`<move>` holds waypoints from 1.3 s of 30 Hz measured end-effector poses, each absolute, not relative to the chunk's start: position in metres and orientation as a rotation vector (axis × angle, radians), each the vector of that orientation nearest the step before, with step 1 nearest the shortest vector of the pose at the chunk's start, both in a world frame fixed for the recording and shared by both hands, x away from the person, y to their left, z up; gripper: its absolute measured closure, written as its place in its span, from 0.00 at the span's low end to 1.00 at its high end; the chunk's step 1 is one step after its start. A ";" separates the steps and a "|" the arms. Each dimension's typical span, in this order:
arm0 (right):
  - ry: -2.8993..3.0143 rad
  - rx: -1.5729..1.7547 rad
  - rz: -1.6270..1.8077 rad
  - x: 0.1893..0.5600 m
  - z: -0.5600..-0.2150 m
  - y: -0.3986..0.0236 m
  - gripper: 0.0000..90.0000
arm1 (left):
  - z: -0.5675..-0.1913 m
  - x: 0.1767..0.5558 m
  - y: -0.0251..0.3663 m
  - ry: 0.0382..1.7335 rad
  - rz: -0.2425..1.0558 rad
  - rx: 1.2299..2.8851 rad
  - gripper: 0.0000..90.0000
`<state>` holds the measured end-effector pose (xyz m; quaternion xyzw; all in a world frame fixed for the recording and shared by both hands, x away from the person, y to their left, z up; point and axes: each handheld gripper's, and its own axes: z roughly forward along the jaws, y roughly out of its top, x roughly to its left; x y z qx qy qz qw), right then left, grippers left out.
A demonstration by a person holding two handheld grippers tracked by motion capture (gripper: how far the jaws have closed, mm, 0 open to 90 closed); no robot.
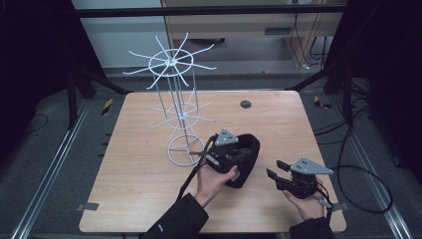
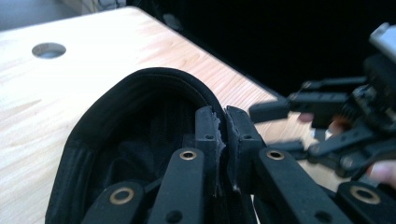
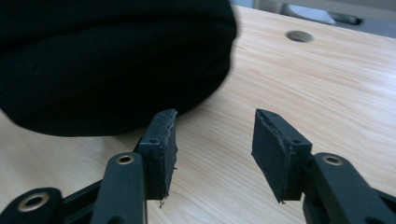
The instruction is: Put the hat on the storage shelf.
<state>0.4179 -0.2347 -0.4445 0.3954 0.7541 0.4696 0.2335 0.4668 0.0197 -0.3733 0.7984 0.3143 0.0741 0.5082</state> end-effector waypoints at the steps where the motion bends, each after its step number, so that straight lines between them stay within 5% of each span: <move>1: 2.071 1.086 1.290 0.418 -0.444 -0.235 0.55 | -0.373 0.467 0.020 0.757 0.179 1.924 0.93; 24: 2.116 0.940 1.406 0.422 -0.447 -0.208 0.64 | -0.343 0.452 0.015 0.646 0.169 1.828 0.93; 31: 2.173 0.944 1.415 0.426 -0.447 -0.208 0.81 | -0.343 0.452 0.016 0.642 0.176 1.825 0.93; 33: 2.177 0.928 1.408 0.424 -0.446 -0.209 0.80 | -0.342 0.454 0.017 0.661 0.184 1.819 0.93; 39: 2.180 0.841 1.399 0.414 -0.450 -0.203 0.55 | -0.344 0.467 0.019 0.732 0.211 1.797 0.93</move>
